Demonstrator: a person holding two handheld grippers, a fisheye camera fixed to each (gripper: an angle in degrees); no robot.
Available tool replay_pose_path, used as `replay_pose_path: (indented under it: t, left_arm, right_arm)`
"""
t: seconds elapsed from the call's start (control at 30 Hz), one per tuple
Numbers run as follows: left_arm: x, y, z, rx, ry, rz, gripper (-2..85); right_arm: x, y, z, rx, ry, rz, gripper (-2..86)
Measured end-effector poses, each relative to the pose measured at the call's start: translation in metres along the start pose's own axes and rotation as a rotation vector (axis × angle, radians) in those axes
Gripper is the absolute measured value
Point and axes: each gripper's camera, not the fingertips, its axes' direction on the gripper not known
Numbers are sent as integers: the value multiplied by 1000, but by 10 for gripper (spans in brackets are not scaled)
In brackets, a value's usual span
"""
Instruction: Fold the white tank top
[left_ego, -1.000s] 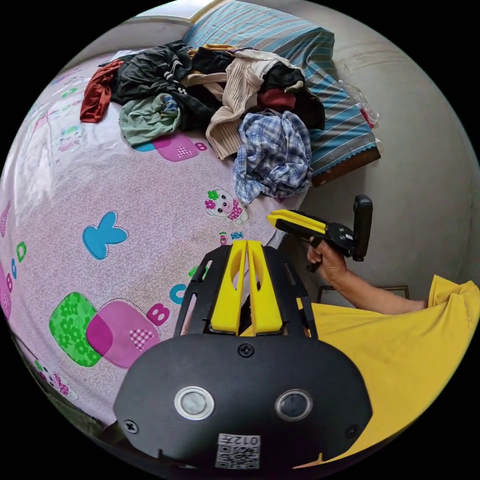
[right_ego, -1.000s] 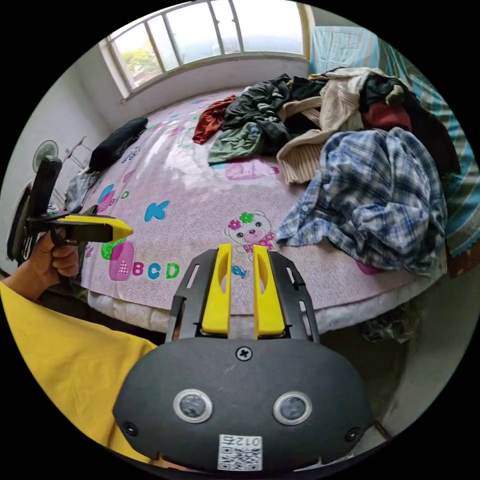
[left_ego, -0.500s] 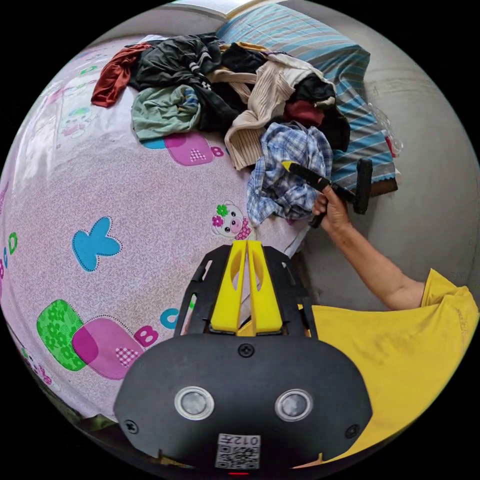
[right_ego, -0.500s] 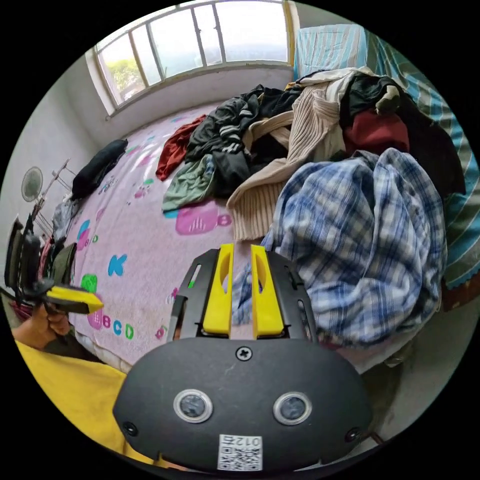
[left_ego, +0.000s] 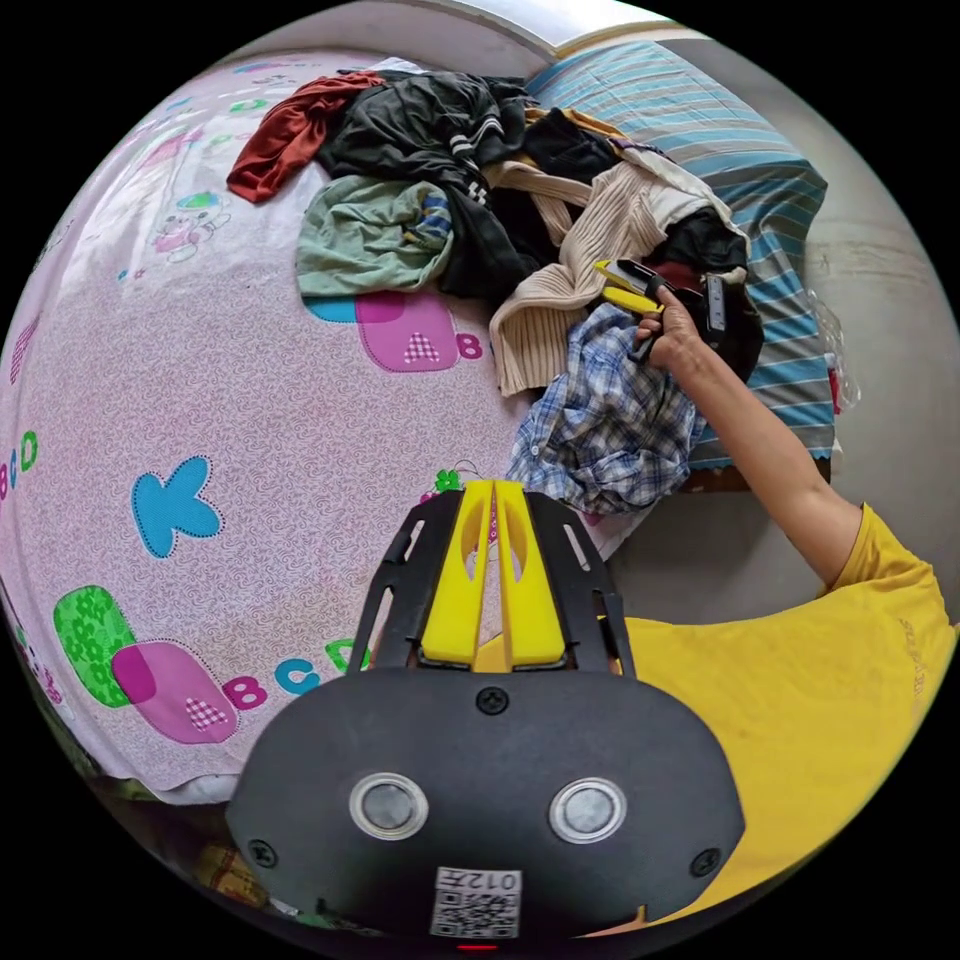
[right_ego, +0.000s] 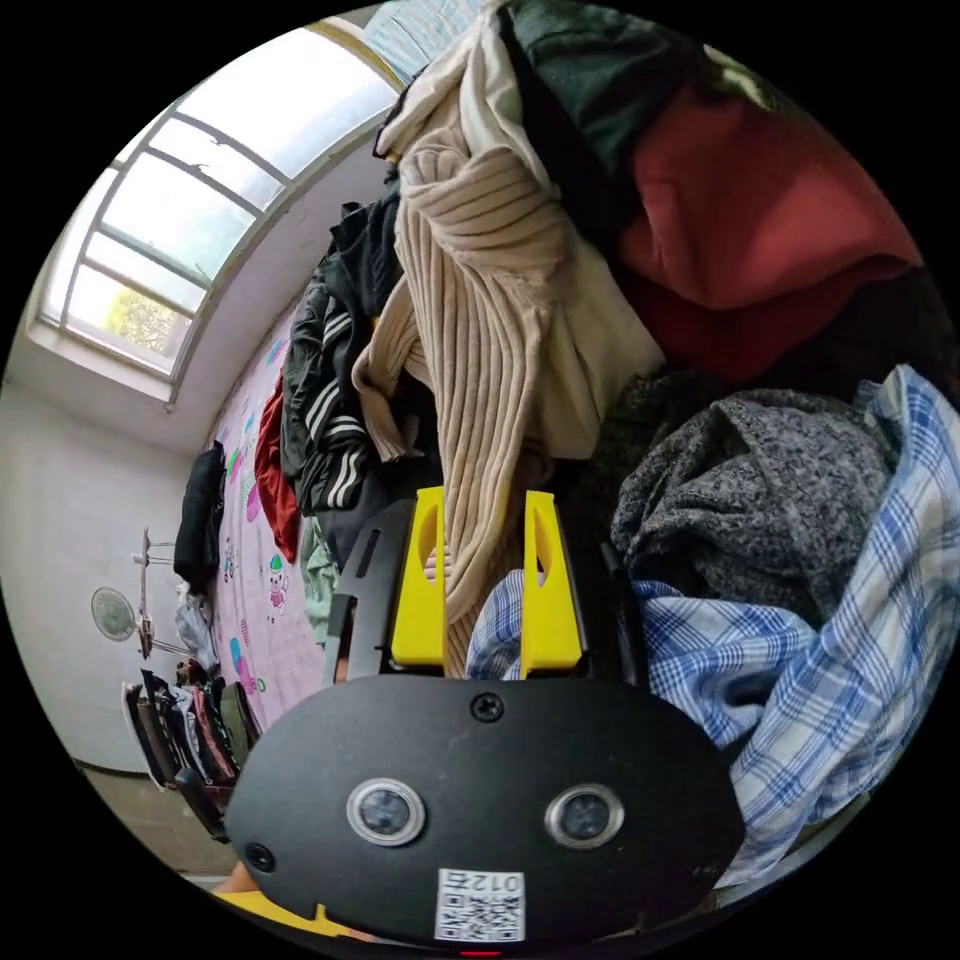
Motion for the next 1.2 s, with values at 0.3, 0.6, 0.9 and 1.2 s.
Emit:
replay_pose_path:
  t: [0.3, 0.6, 0.9, 1.2]
  left_arm:
    - [30, -49, 41, -106, 16, 91, 5]
    - [20, -64, 42, -101, 57, 76, 5]
    - [-14, -58, 11, 35, 117, -42, 6]
    - [-46, -29, -23, 160, 111, -148, 6]
  right_arm:
    - [58, -43, -6, -36, -247, -52, 41]
    - [63, -53, -31, -87, -747, -277, 23]
    - [-9, 0, -20, -388, -849, -600, 20]
    - [-39, 126, 29, -752, -784, -702, 21]
